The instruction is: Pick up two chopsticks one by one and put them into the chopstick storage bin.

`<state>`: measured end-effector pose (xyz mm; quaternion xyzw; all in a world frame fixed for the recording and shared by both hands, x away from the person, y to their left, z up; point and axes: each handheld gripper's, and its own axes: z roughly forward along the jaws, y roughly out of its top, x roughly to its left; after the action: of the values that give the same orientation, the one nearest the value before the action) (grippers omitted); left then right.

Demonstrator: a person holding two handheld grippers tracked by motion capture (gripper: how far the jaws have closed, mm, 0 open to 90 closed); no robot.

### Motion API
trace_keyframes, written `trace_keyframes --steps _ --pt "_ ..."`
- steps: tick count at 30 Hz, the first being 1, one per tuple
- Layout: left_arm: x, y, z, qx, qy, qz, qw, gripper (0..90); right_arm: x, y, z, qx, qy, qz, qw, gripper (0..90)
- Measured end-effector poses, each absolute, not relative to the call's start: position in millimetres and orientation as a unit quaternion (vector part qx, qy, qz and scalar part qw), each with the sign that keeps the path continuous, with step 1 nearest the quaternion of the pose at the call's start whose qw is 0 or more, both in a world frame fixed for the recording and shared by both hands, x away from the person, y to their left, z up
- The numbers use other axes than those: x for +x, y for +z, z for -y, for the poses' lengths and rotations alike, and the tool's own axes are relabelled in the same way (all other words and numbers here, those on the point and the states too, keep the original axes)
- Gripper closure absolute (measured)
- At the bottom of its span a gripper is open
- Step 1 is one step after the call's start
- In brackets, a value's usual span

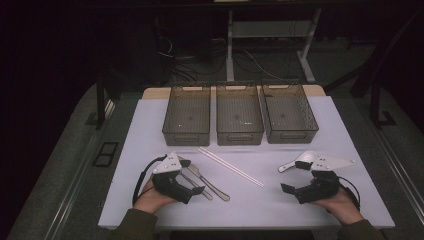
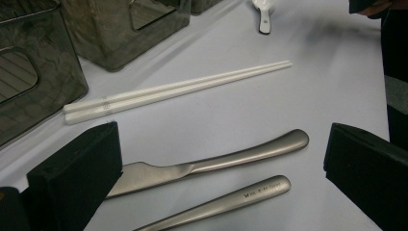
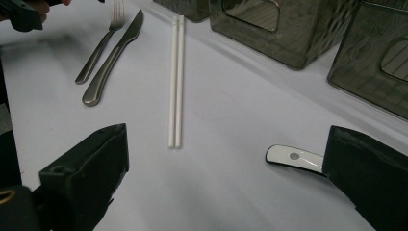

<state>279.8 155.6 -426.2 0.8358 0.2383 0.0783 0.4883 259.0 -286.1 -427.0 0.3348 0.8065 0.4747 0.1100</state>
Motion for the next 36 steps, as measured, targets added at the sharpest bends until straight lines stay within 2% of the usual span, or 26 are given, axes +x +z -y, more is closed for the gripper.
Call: trace_keyframes --steps 22,29,31,36 --pt "278.7 -424.9 -151.6 0.838 0.078 -0.232 0.488 0.0 272.7 -419.4 273.0 0.339 0.449 -0.822 0.091 2.6" --pt "279.8 -424.8 -151.3 0.838 0.075 -0.231 0.489 0.0 283.4 -420.3 258.5 0.336 0.446 -0.826 0.084 7.1" --pt "279.8 -424.8 -151.2 0.837 0.075 -0.23 0.49 0.0 285.7 -420.9 253.2 0.331 0.445 -0.828 0.082 13.6" --pt "279.4 -424.6 -150.8 0.837 0.074 -0.229 0.491 0.0 292.9 -422.8 240.3 0.326 0.44 -0.834 0.073 15.3"
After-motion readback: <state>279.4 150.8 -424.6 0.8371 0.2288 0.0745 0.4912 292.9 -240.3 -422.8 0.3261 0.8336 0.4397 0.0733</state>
